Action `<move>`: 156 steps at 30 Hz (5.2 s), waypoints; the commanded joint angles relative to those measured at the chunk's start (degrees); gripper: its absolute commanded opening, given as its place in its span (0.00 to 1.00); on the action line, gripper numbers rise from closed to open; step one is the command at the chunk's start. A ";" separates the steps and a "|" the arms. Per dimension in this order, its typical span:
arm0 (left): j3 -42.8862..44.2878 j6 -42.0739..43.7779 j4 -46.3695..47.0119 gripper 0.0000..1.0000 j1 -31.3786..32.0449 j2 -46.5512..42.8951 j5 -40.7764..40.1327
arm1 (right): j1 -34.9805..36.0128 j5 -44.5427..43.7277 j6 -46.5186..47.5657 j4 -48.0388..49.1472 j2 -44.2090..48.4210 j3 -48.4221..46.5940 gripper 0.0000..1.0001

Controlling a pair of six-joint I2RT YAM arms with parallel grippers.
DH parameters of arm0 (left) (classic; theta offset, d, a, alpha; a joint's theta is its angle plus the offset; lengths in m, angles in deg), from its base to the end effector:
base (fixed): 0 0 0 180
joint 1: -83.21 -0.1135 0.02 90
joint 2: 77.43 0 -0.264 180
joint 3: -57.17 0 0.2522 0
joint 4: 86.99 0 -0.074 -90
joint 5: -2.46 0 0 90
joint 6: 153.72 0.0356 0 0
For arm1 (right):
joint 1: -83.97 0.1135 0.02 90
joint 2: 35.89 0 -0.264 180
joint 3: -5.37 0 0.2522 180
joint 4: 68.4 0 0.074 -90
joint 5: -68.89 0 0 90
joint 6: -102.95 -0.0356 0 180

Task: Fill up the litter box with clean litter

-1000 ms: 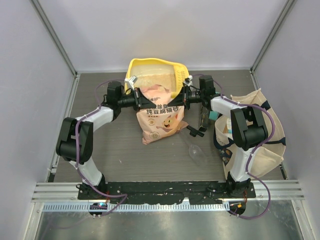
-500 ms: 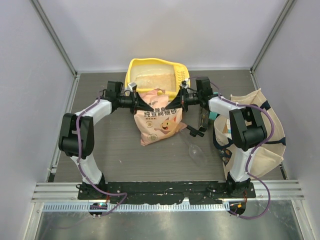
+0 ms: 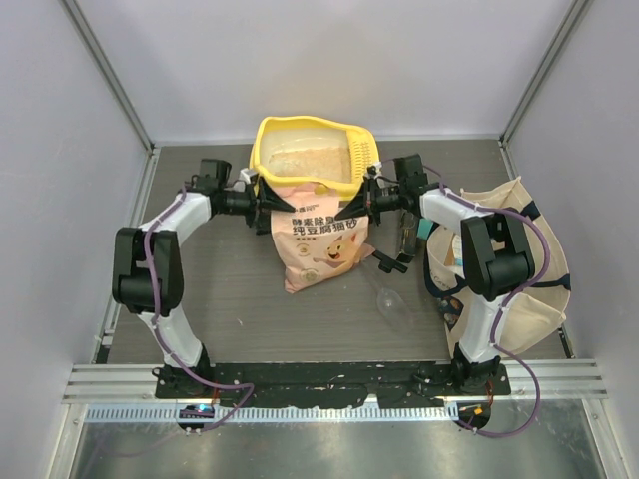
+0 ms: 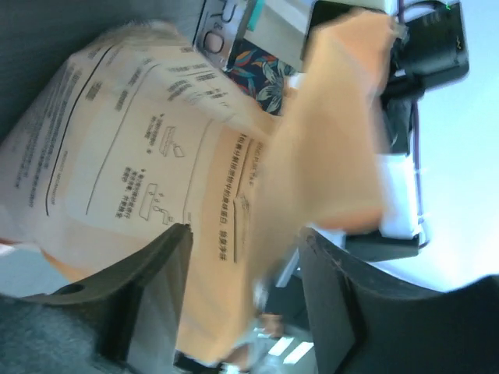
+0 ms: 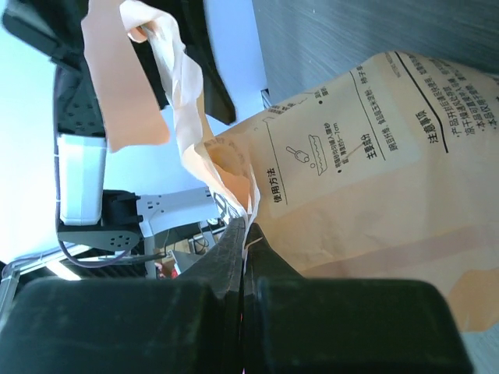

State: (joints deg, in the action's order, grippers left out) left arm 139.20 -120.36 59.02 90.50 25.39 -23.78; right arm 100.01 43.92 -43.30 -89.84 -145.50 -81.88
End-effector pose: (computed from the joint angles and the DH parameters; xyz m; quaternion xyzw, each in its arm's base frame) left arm 0.3591 -0.0781 0.2081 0.1927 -0.8022 0.5631 0.0485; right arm 0.3814 0.1432 0.2046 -0.0686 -0.8009 -0.5944 0.0245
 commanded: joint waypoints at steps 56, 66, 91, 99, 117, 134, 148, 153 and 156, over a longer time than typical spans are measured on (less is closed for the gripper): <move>5.66 101.91 -13.45 0.83 21.71 -7.46 -20.17 | -0.47 1.50 -3.61 10.06 5.54 1.86 0.01; 5.99 104.03 -17.92 0.59 22.95 -7.46 -27.72 | -1.79 -3.86 11.32 -19.08 3.70 -5.60 0.01; -5.96 80.46 -2.27 0.10 18.64 -18.62 -23.44 | -5.65 -7.04 9.38 -12.64 1.32 -11.49 0.26; -0.69 90.99 -16.40 0.07 15.21 -15.65 -9.99 | -7.68 -2.03 31.61 -17.97 -1.05 -29.95 0.76; 17.86 108.94 -39.80 0.10 11.61 -3.42 -4.18 | 5.40 -2.02 148.50 -33.86 16.71 -9.82 0.84; 17.86 109.29 -39.98 0.11 11.26 -3.69 -3.83 | 8.84 -3.33 180.79 -61.31 -3.68 -28.45 0.86; 19.44 110.43 -41.47 0.11 10.90 -2.10 -3.30 | 6.64 -6.94 174.82 -61.66 -10.81 -34.34 0.80; 19.62 109.82 -40.77 0.14 10.38 -1.84 -4.09 | 5.85 -7.21 170.95 -66.93 -12.83 -38.21 0.66; 17.96 108.76 -38.84 0.23 9.85 -2.98 -5.14 | 5.59 -7.11 167.45 -69.92 -12.57 -39.09 0.53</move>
State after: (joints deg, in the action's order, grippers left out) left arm 156.25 -10.83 19.00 101.10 24.15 -31.67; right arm 107.04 38.79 125.39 -156.70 -158.22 -117.66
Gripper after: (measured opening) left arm 0.172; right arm 0.615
